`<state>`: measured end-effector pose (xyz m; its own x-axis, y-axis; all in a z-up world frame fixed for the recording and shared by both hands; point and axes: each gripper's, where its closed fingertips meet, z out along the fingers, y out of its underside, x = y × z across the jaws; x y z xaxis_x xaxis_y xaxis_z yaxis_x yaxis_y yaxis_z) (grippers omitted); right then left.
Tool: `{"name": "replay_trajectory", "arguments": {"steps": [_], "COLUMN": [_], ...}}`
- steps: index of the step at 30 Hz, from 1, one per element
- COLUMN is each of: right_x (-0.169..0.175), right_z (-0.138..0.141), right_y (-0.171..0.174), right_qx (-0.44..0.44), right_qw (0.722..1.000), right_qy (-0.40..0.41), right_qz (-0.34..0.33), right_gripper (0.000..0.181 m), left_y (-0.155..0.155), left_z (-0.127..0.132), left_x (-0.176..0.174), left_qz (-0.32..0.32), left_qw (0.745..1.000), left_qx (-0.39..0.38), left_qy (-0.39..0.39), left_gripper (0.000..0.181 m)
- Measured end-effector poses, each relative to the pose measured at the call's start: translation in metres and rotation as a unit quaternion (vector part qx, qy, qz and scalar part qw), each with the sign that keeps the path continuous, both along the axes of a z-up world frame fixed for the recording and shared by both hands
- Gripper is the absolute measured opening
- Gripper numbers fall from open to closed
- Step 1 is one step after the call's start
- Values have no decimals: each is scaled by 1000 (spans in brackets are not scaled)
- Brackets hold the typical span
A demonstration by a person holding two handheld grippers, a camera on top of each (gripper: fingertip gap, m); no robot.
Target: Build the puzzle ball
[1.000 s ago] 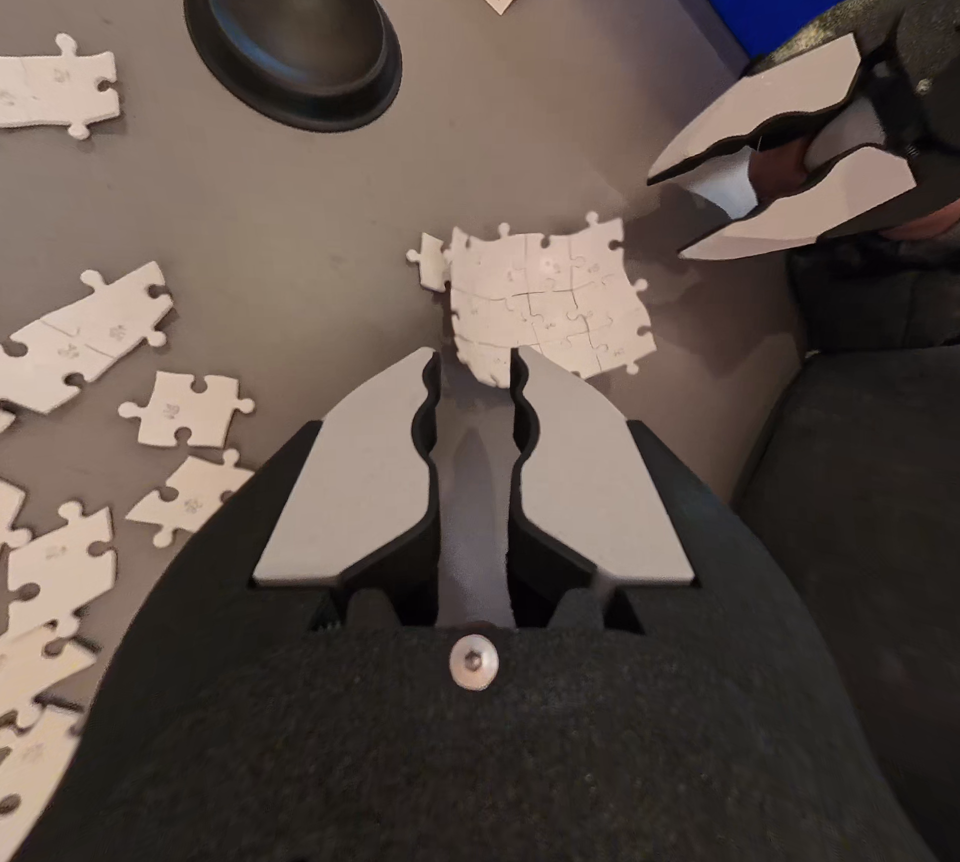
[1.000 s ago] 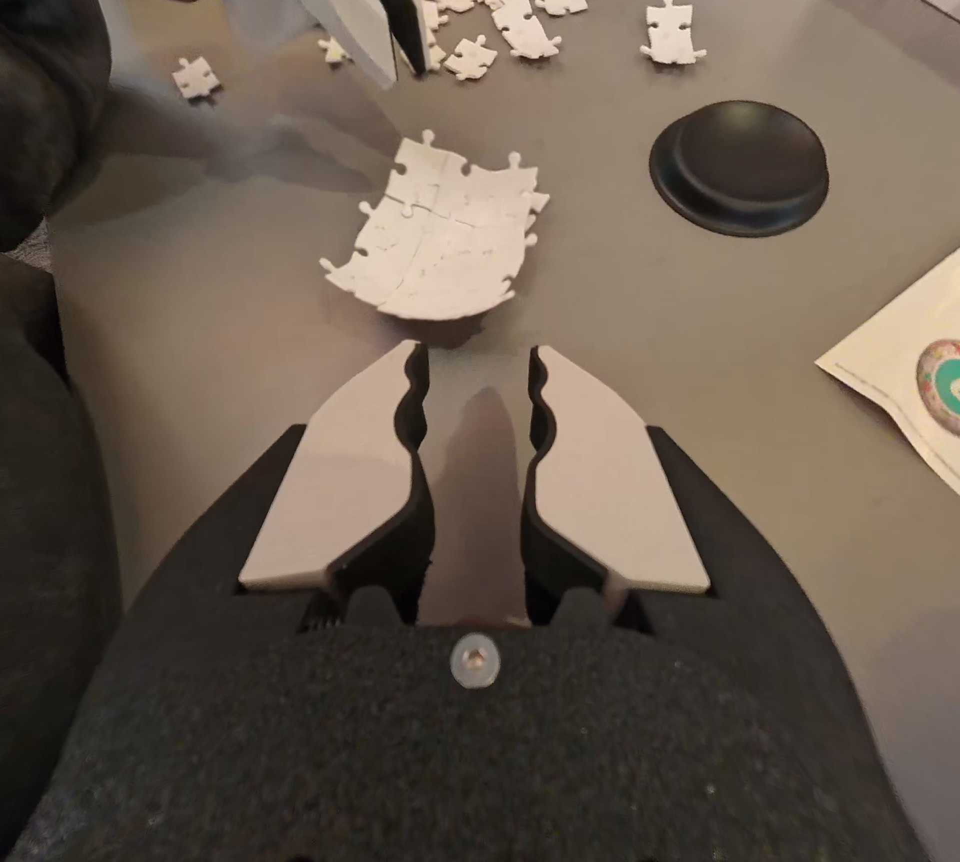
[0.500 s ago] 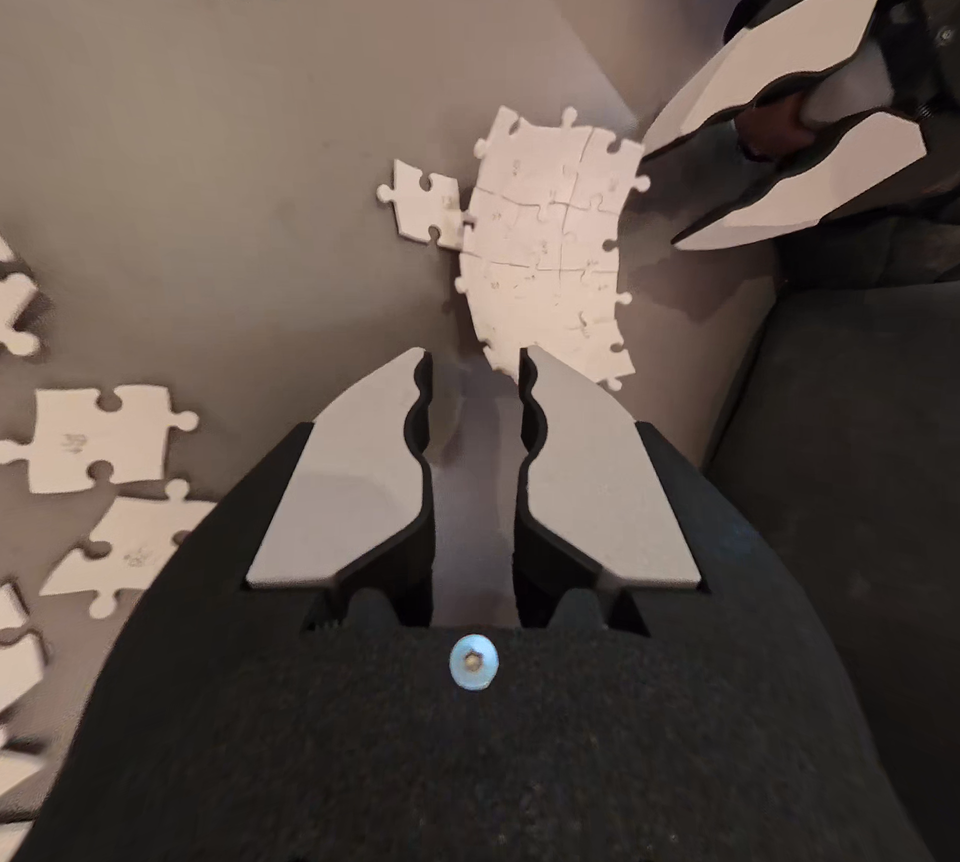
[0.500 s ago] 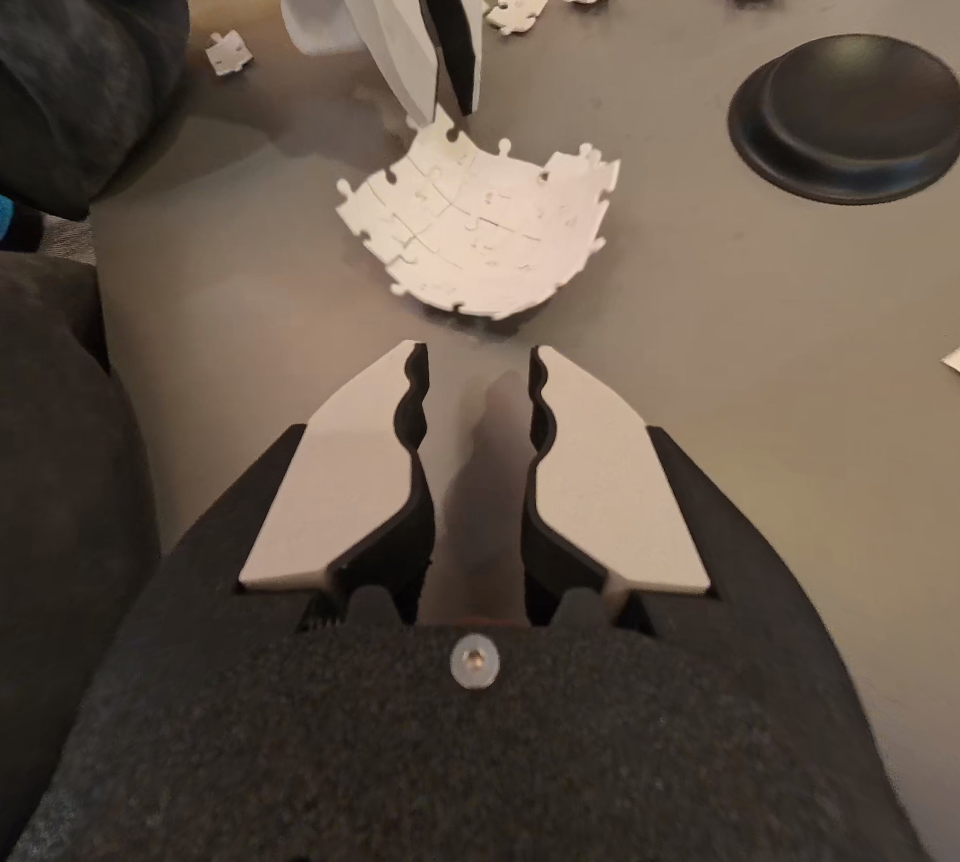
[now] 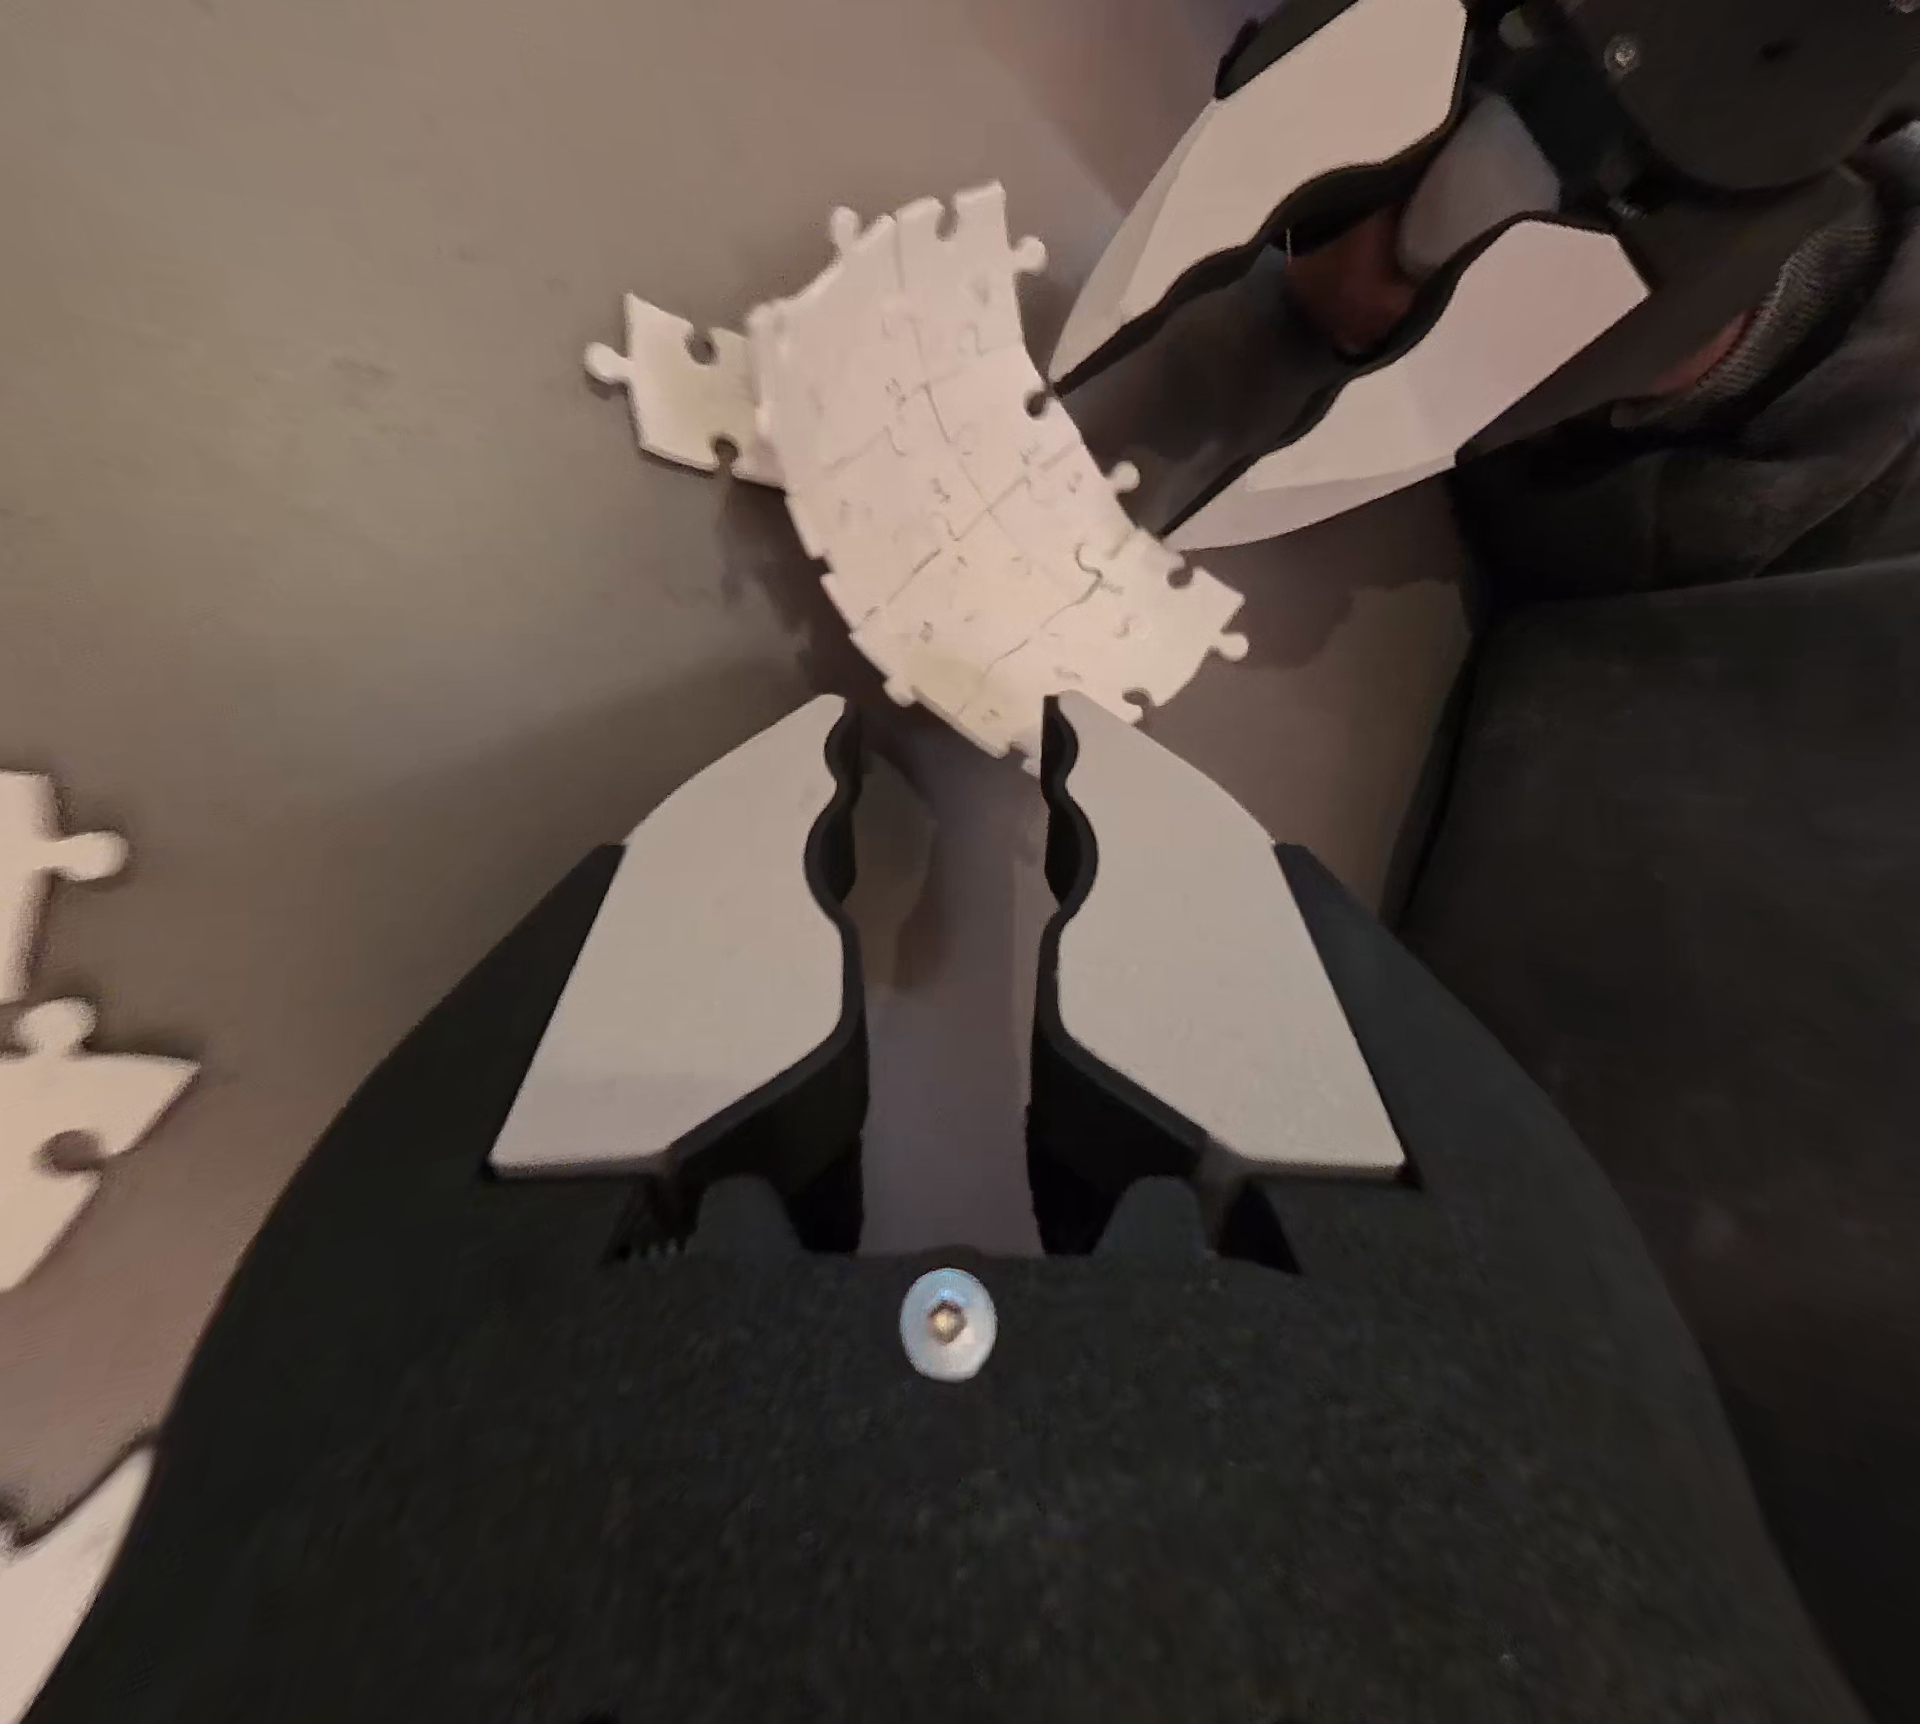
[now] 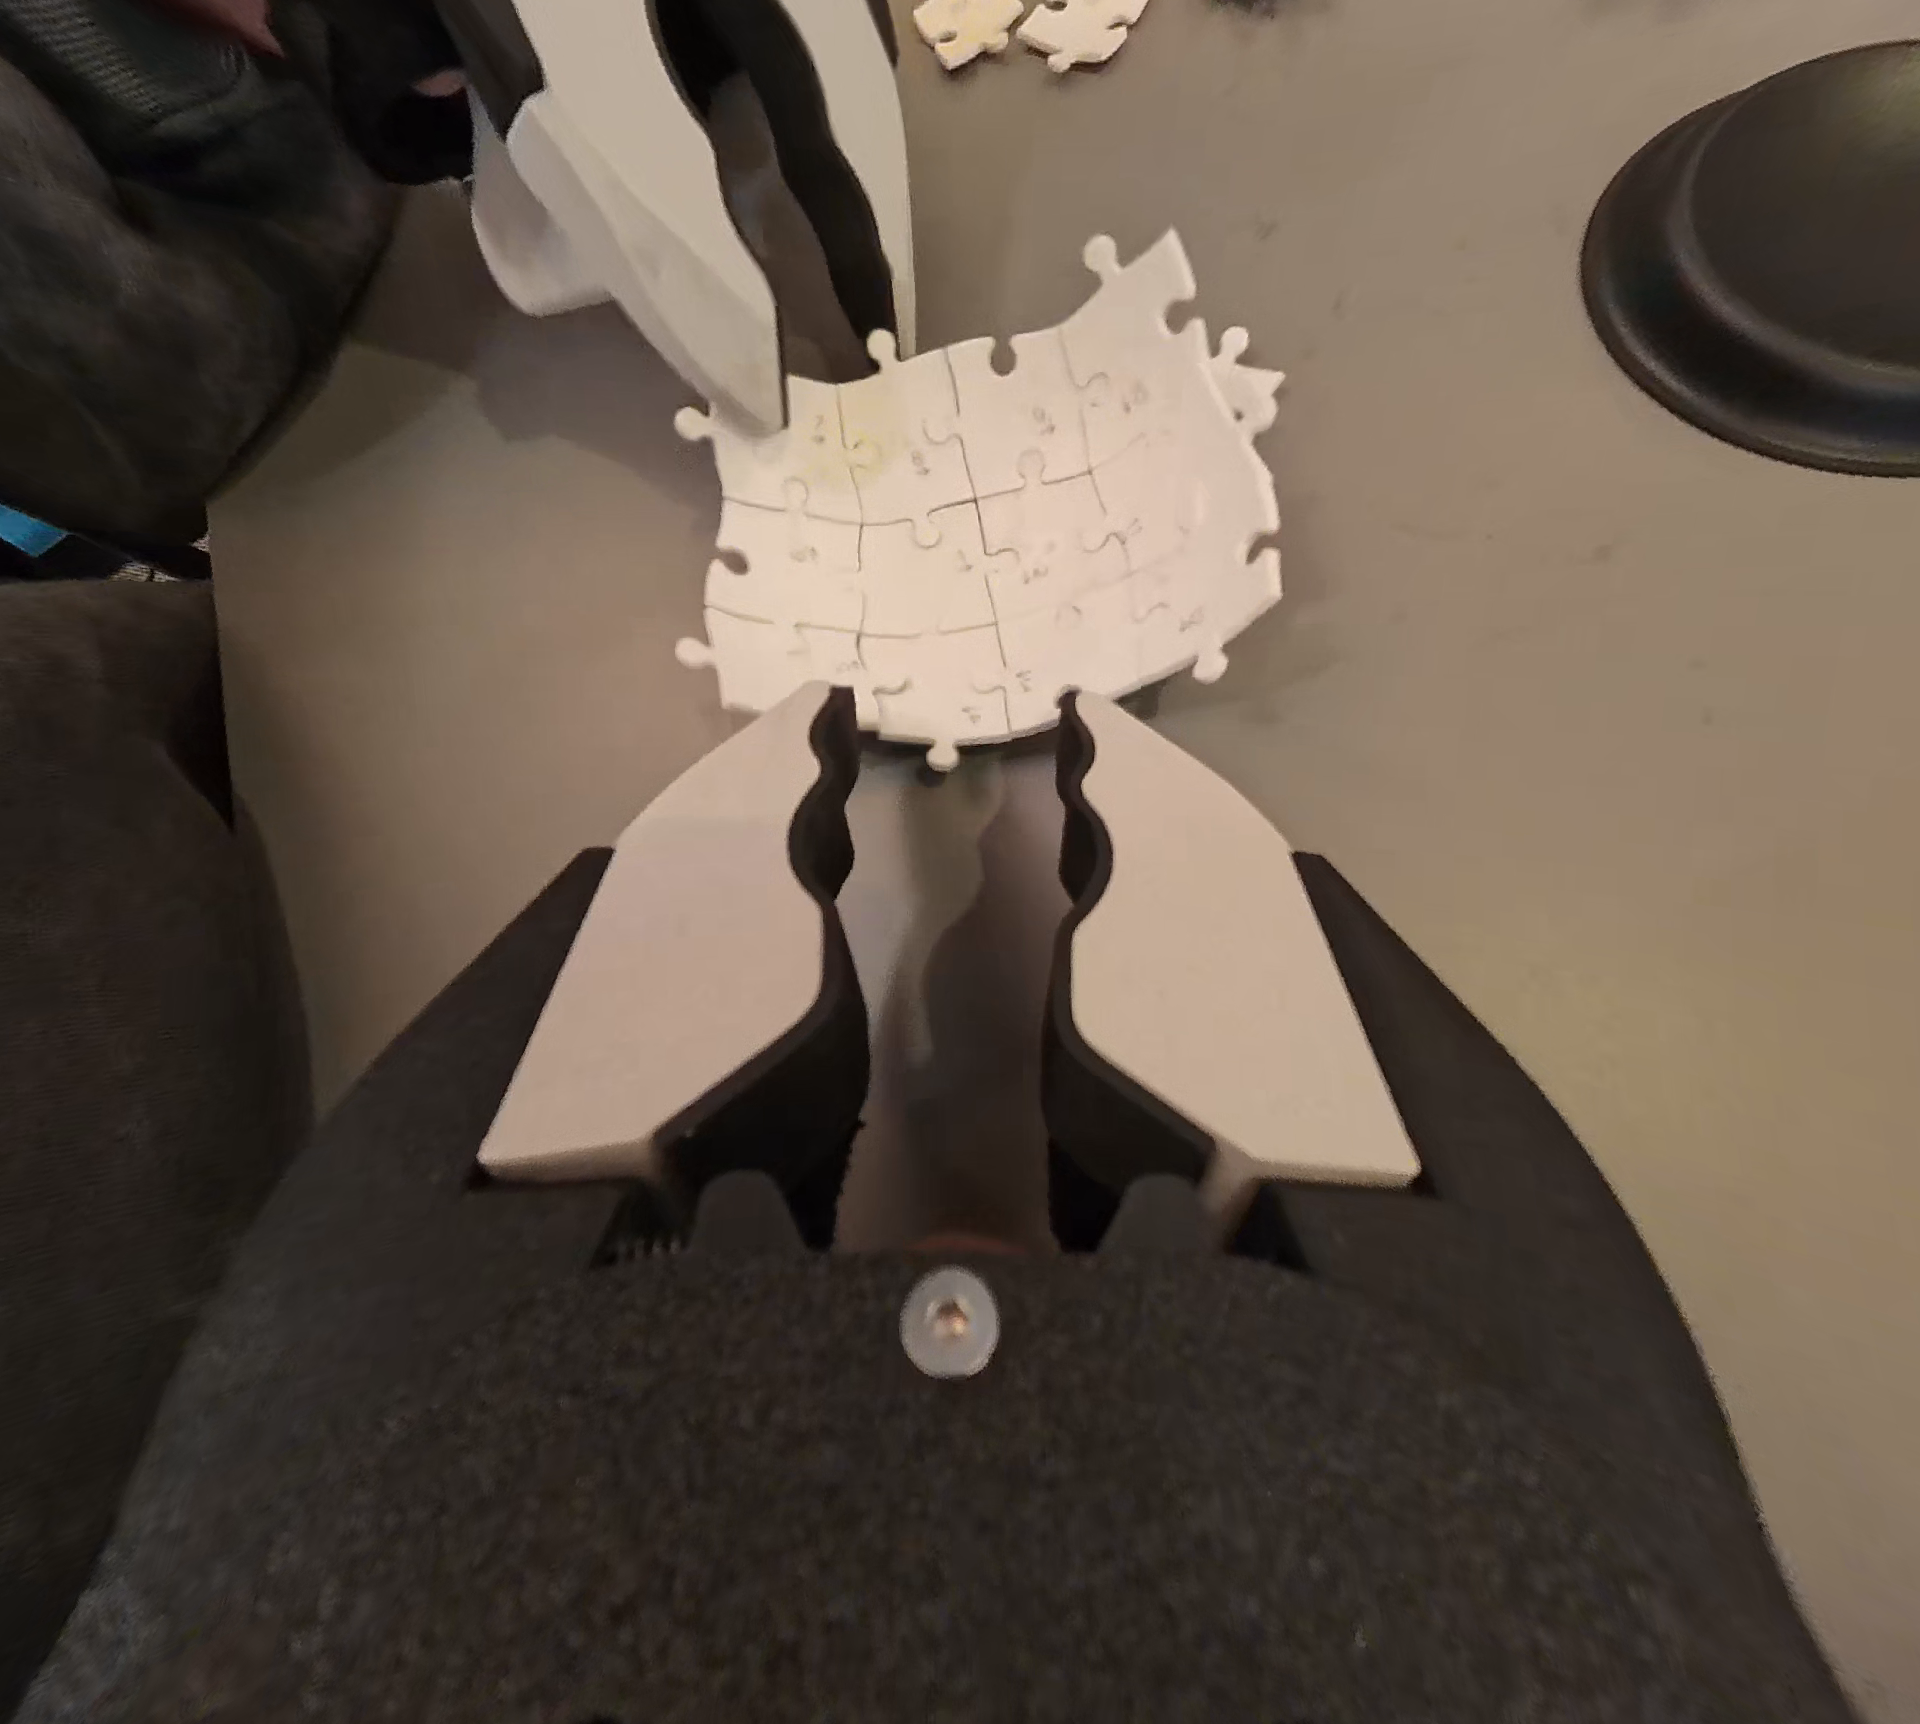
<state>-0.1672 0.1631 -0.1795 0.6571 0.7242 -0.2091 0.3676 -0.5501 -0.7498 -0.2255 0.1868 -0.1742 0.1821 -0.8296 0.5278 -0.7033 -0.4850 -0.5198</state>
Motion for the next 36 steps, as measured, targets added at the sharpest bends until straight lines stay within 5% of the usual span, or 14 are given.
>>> {"name": "replay_trajectory", "arguments": {"steps": [11, 16, 23, 29, 33, 36], "right_x": [19, 15, 23, 17, 14, 12], "right_z": [1, 8, -7, -13, -13, -13], "right_y": [15, 34, 56, 60, 62, 62], "right_qx": [6, -14, -6, 14, 14, 10], "right_qw": [999, 998, 997, 995, 996, 996], "right_qy": [-10, 30, -42, -85, -85, -81], "right_qz": [-33, -55, -69, -46, -35, -28], "right_gripper": [35, 28, 24, 24, 26, 26], "left_y": [51, 52, 53, 55, 38, 34], "left_z": [22, 8, -6, 20, 22, 8], "left_x": [11, 23, 34, 41, 40, 36], "left_qz": [15, -6, -7, 3, -77, -118], "left_qw": [993, 994, 996, 988, 980, 971], "left_qx": [113, 103, 88, 155, 185, 202], "left_qy": [14, 31, 33, -2, 13, 47], "left_gripper": [31, 34, 33, 29, 0, 1]}}
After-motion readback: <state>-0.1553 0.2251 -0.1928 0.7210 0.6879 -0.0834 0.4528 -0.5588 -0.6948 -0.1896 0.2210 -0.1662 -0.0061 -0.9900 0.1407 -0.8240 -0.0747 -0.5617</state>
